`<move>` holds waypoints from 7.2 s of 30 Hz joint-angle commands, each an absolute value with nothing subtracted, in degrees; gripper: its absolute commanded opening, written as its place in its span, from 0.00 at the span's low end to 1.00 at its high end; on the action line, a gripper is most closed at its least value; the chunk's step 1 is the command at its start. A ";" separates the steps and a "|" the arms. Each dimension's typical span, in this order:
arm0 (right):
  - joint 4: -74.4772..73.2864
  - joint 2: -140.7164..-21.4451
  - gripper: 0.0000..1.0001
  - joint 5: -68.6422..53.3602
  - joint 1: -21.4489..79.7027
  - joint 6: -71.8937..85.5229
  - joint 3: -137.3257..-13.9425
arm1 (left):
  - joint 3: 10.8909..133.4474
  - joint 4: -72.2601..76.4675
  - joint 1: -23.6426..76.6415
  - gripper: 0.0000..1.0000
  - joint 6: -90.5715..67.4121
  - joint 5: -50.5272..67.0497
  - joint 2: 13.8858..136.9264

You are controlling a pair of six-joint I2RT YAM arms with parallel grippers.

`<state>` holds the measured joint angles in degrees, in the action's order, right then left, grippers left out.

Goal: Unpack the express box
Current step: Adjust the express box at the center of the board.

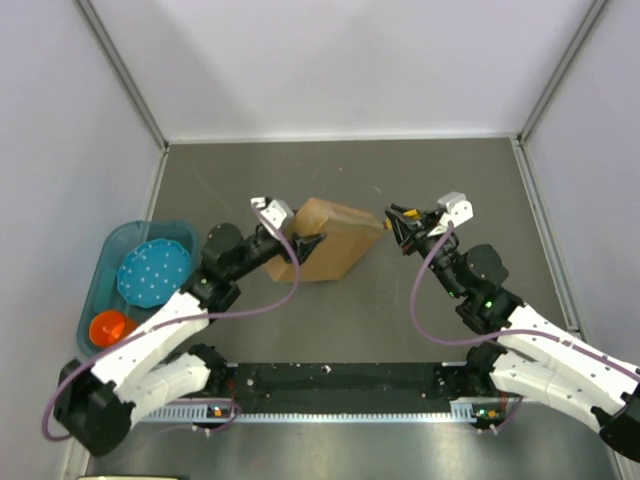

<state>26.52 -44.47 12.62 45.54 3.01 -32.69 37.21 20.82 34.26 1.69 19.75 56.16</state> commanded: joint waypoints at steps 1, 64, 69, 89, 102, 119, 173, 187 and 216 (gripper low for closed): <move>28.39 -45.09 0.00 12.48 44.83 2.46 -34.98 | 33.05 -4.66 29.90 0.00 14.98 16.96 46.70; 32.17 -48.61 0.00 8.96 41.75 7.12 -35.68 | 70.02 -62.67 17.40 0.99 41.58 18.53 57.30; 30.94 -47.11 0.00 9.84 41.75 6.16 -36.03 | 77.33 -59.94 17.66 0.99 34.72 31.34 63.27; 24.61 -37.53 0.00 15.38 41.04 2.37 -35.24 | 96.94 -60.03 32.43 0.99 28.39 33.84 92.89; 24.52 -36.30 0.00 15.38 40.61 2.28 -34.19 | 93.34 -59.33 33.40 0.99 27.51 28.04 96.86; 26.10 -36.39 0.00 15.99 39.90 2.81 -32.79 | 81.12 -51.24 35.59 0.78 27.60 19.25 96.94; 35.93 -42.97 0.00 16.17 43.77 0.88 -23.47 | 66.19 -43.60 53.52 0.00 14.06 3.25 87.45; 38.85 -45.52 0.00 12.31 43.77 -1.67 -26.19 | 64.60 -42.98 53.35 0.00 15.29 3.95 86.31; 41.40 -48.08 0.00 13.45 43.77 1.50 -23.55 | 65.04 -43.15 53.35 0.00 15.29 4.48 86.31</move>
